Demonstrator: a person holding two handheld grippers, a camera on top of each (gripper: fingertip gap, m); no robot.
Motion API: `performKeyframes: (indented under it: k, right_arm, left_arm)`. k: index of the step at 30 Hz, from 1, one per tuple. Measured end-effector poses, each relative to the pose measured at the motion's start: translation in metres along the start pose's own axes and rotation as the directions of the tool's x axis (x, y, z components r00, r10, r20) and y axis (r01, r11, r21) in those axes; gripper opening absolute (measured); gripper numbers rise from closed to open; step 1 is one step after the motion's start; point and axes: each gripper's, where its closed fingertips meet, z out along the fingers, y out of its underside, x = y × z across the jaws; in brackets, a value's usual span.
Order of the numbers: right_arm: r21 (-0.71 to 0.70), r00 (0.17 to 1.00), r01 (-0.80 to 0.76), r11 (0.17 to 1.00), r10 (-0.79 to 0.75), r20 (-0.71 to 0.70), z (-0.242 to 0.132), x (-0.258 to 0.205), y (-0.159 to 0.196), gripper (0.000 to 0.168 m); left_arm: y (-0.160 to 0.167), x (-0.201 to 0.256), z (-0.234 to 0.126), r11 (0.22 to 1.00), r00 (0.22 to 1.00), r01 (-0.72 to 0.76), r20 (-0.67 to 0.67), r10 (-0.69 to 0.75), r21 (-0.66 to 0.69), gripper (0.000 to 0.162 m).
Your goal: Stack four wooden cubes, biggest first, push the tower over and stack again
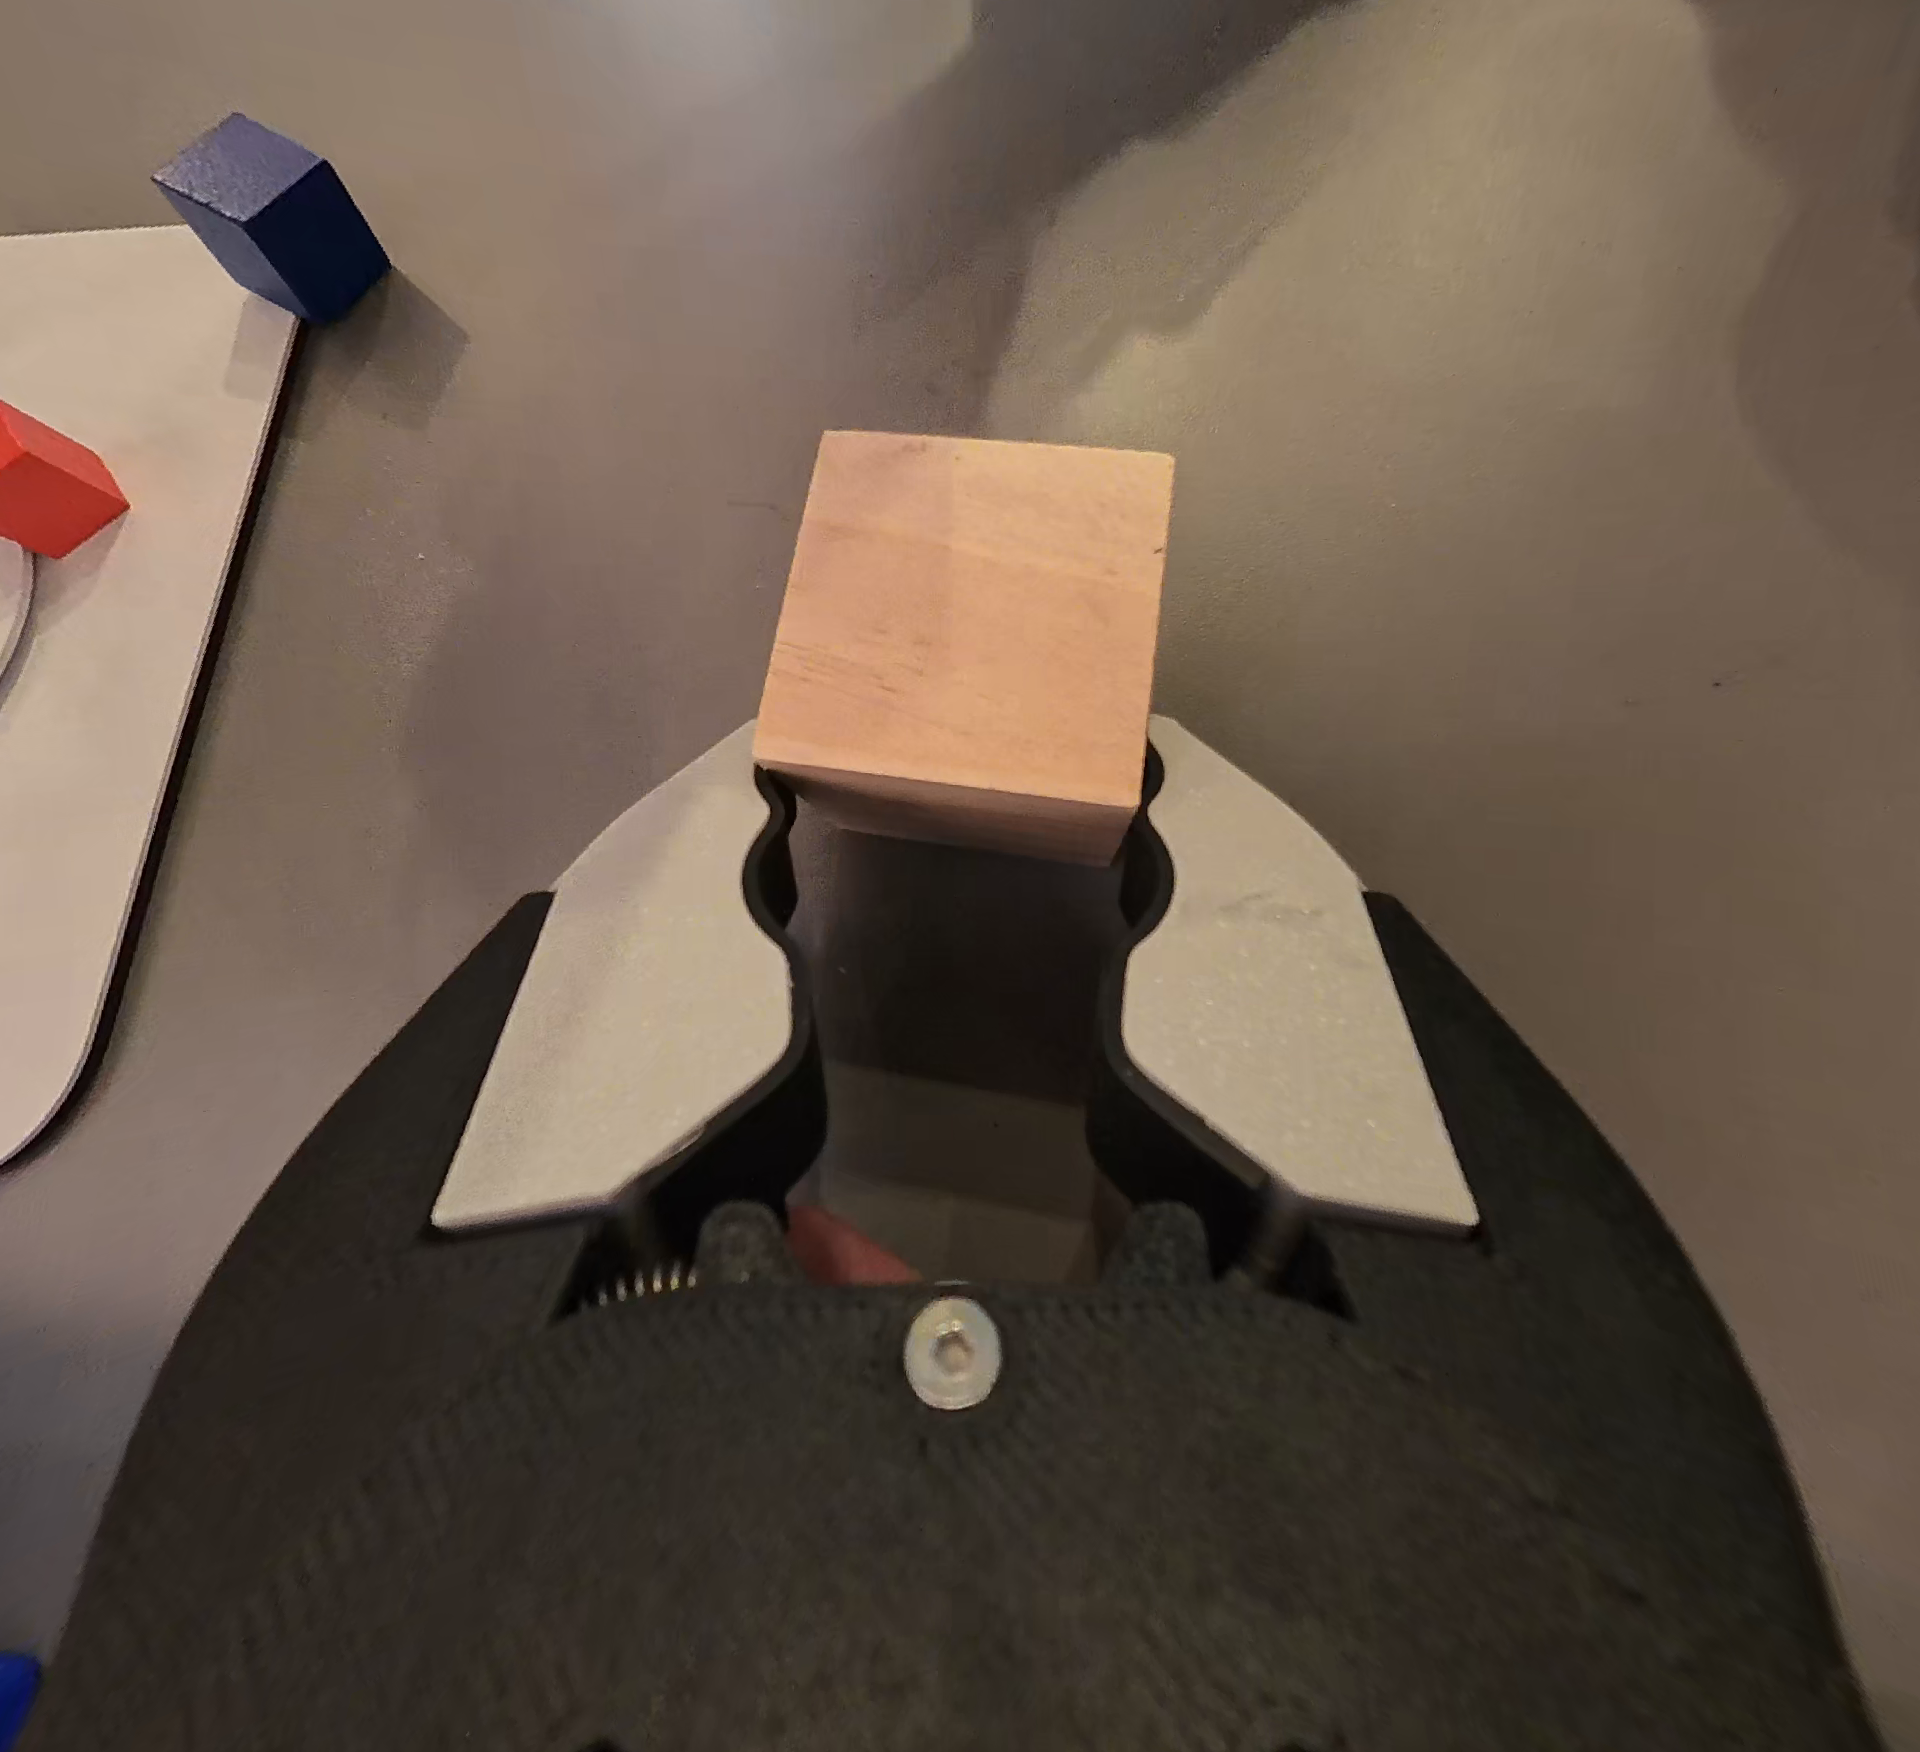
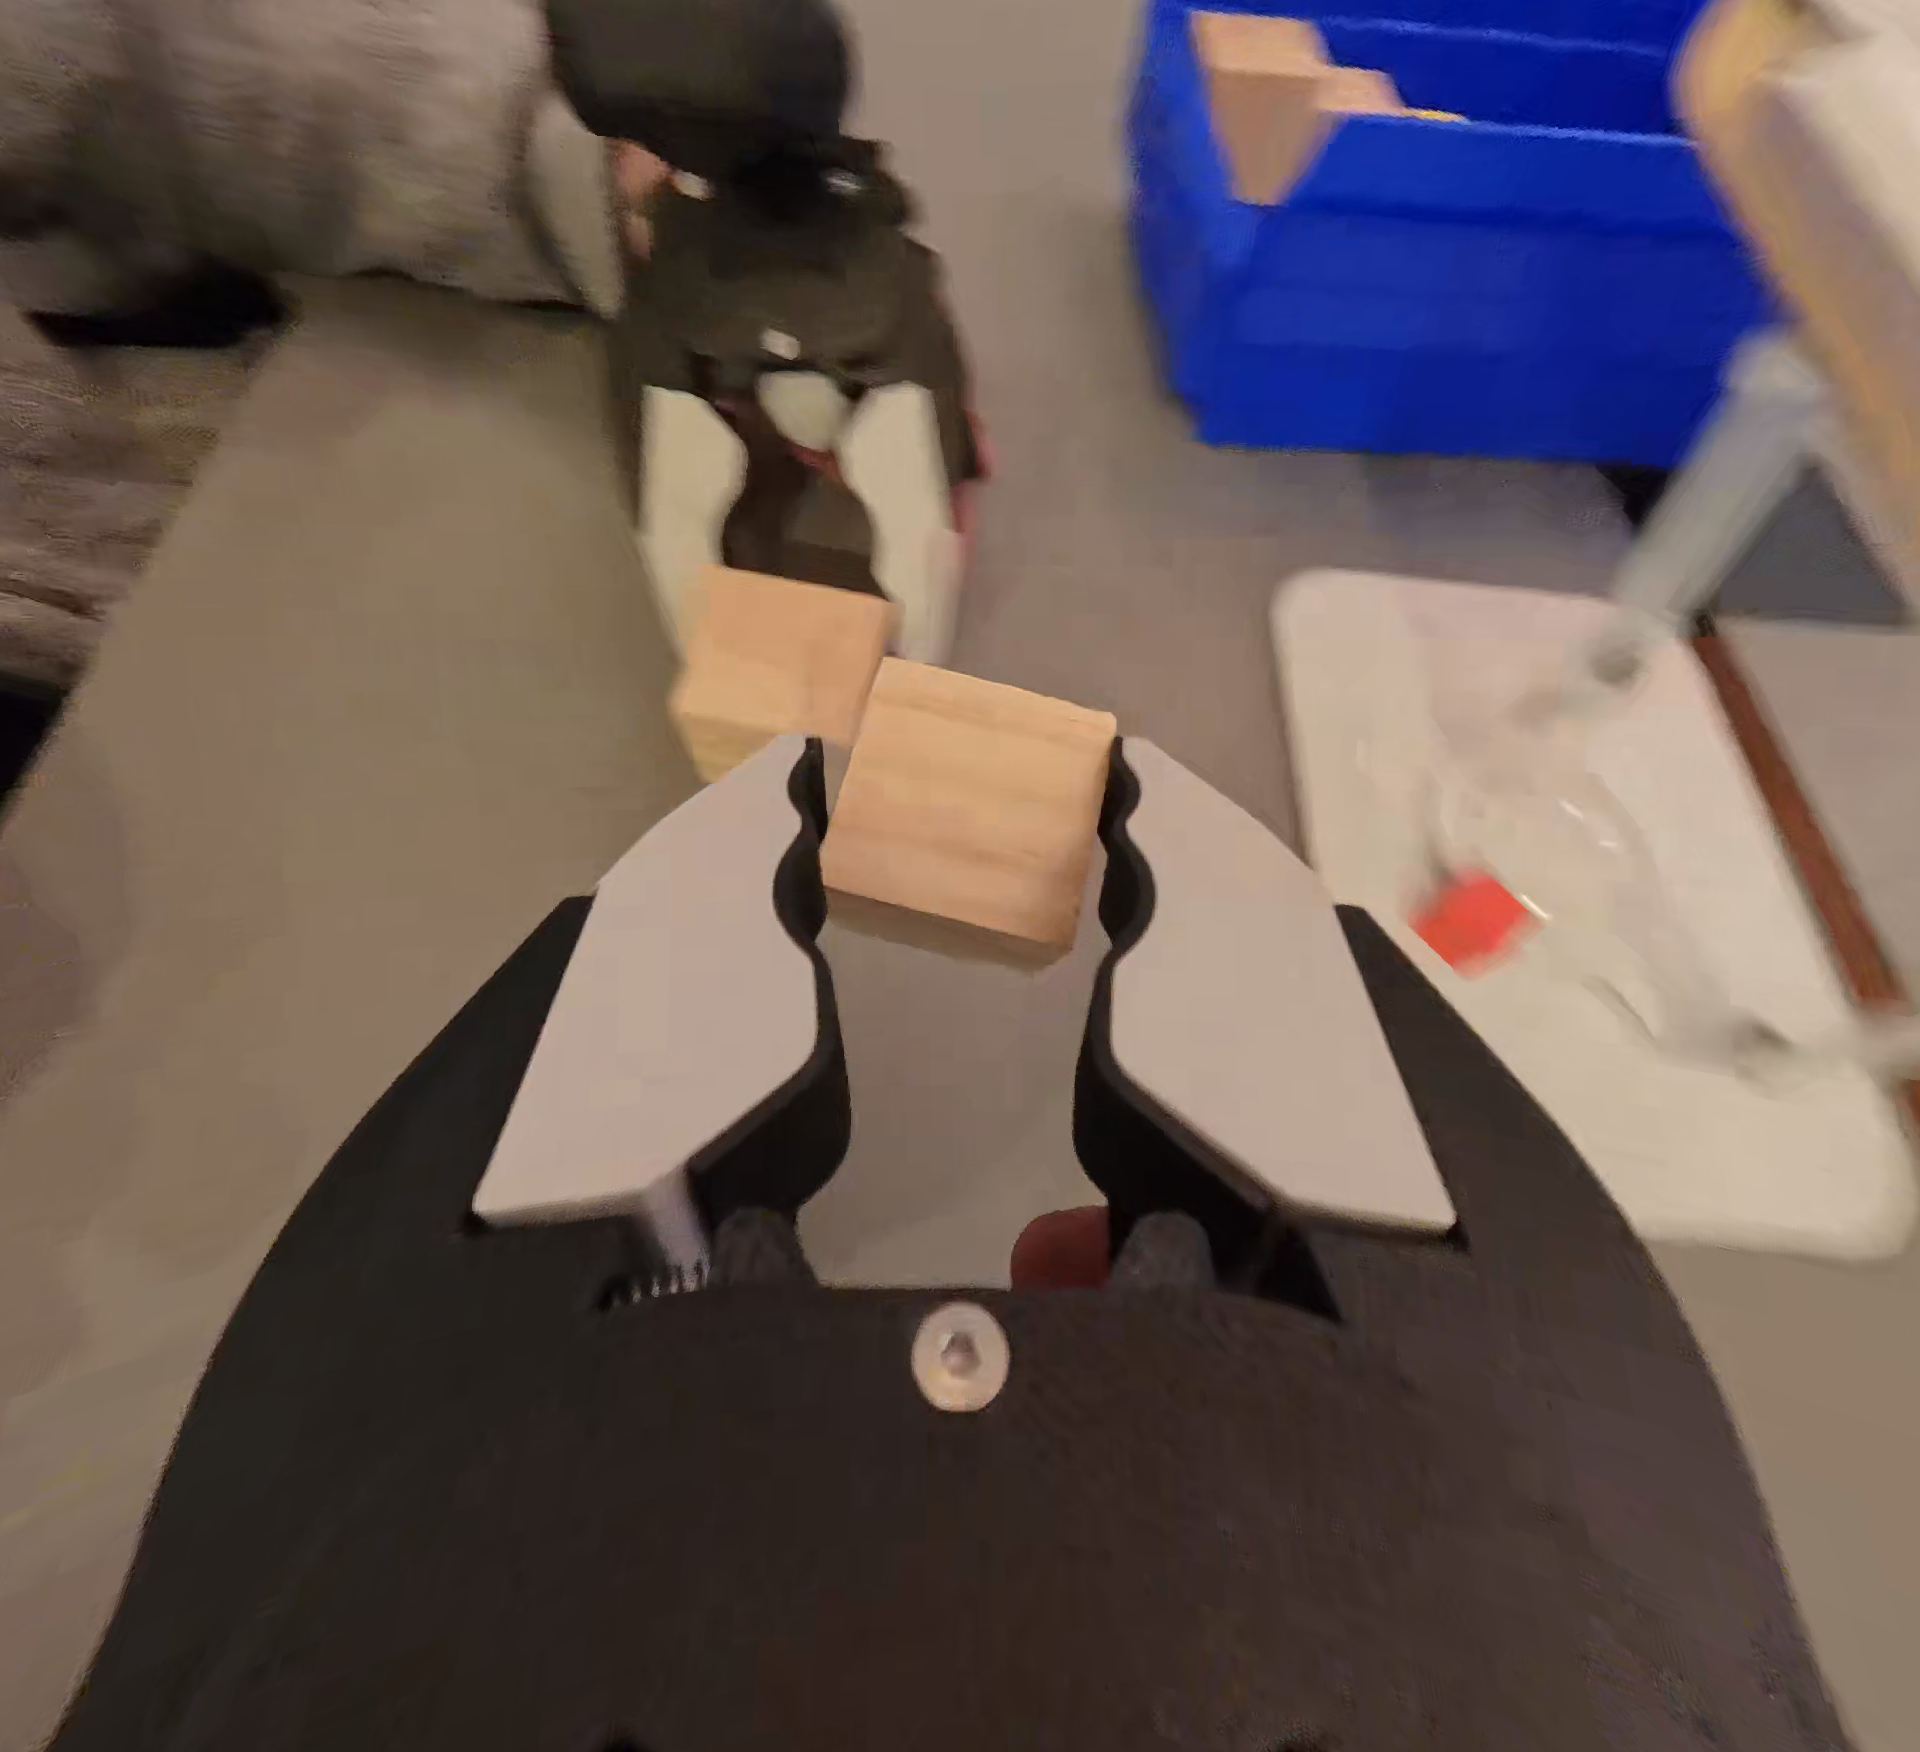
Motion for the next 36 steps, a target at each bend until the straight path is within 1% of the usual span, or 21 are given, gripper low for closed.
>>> performKeyframes:
  k: [2,4,6,9,12,14,17,18,19,20,23,25,27,29,31,32,33,34,36]
  right_arm:
    - [-0.029,0.996,0.049,0.998,-0.047,0.073,0.028,-0.021,-0.008,0.052]
    - [-0.066,0.990,0.083,0.994,-0.075,0.119,0.050,-0.033,-0.009,0.051]
    - [-0.092,0.986,0.110,0.990,-0.097,0.134,0.064,-0.036,-0.008,0.051]
    - [-0.117,0.983,0.106,0.987,-0.086,0.162,0.079,-0.041,-0.004,0.051]
    - [-0.132,0.982,0.101,0.986,-0.078,0.171,0.086,-0.043,-0.002,0.051]
    - [-0.141,0.985,0.110,0.984,-0.089,0.148,0.086,-0.040,-0.001,0.051]
    - [-0.137,0.983,0.088,0.987,-0.064,0.170,0.084,-0.042,-0.002,0.053]
    - [-0.134,0.985,0.074,0.988,-0.051,0.166,0.084,-0.041,-0.003,0.058]
    - [-0.140,0.986,0.067,0.988,-0.044,0.161,0.083,-0.040,-0.002,0.069]
    - [-0.149,0.987,0.071,0.986,-0.047,0.155,0.080,-0.039,-0.002,0.074]
    - [-0.120,0.990,0.074,0.990,-0.059,0.125,0.064,-0.031,-0.006,0.079]
    - [-0.127,0.996,0.072,0.989,-0.066,0.052,0.045,-0.012,0.000,0.079]
    - [-0.164,0.997,0.035,0.986,-0.047,-0.069,0.019,0.019,0.020,0.077]
    - [-0.161,0.987,-0.027,0.987,0.001,-0.161,-0.008,0.046,0.043,0.077]
    - [-0.175,0.951,-0.072,0.982,0.014,-0.309,-0.035,0.081,0.072,0.076]
    - [-0.164,0.934,-0.106,0.981,0.042,-0.354,-0.045,0.093,0.084,0.077]
    - [-0.136,0.927,-0.142,0.980,0.084,-0.366,-0.048,0.100,0.092,0.079]
    - [-0.129,0.926,-0.163,0.978,0.107,-0.363,-0.047,0.104,0.100,0.078]
    - [-0.159,0.927,-0.170,0.973,0.102,-0.361,-0.036,0.107,0.112,0.073]
  left_arm:
    - [0.000,0.000,0.000,1.000,1.000,0.000,0.001,0.000,0.000,0.061]
    - [0.000,0.000,0.000,1.000,1.000,0.000,0.001,0.000,0.000,0.061]
    - [0.000,0.000,0.000,1.000,1.000,-0.001,0.002,0.001,0.000,0.061]
    - [0.000,0.000,0.000,1.000,1.000,0.000,0.001,0.000,0.000,0.061]
    - [0.000,0.000,0.000,1.000,1.000,0.000,0.001,0.000,0.000,0.061]
    - [0.000,0.000,0.000,1.000,1.000,0.000,0.000,0.000,0.000,0.061]
    - [0.000,0.000,0.000,1.000,1.000,0.000,0.000,0.000,0.000,0.061]
    - [0.000,0.000,0.000,1.000,1.000,0.000,-0.001,0.000,0.001,0.061]
    - [0.000,0.000,0.000,1.000,1.000,0.000,-0.002,0.000,0.001,0.061]
    - [0.000,0.000,0.000,1.000,1.000,-0.001,-0.001,0.001,0.001,0.061]
    - [0.000,0.000,0.000,1.000,1.000,-0.002,-0.003,0.002,0.001,0.061]
    - [0.002,0.001,0.001,1.000,1.000,-0.009,0.001,0.009,-0.013,0.061]
    - [0.003,0.002,0.002,1.000,1.000,-0.019,0.003,0.019,-0.023,0.061]
    - [0.003,0.002,0.002,1.000,1.000,-0.017,0.001,0.017,-0.023,0.061]
    - [0.003,0.002,0.002,1.000,1.000,-0.016,-0.002,0.016,-0.024,0.061]
    - [0.003,0.002,0.002,1.000,1.000,-0.016,-0.003,0.016,-0.024,0.061]
    - [0.003,0.002,0.002,1.000,1.000,-0.016,-0.004,0.015,-0.024,0.061]
    - [0.003,0.002,0.002,1.000,1.000,-0.015,-0.006,0.015,-0.024,0.061]
    - [0.003,0.002,0.002,1.000,1.000,-0.015,-0.006,0.015,-0.024,0.061]
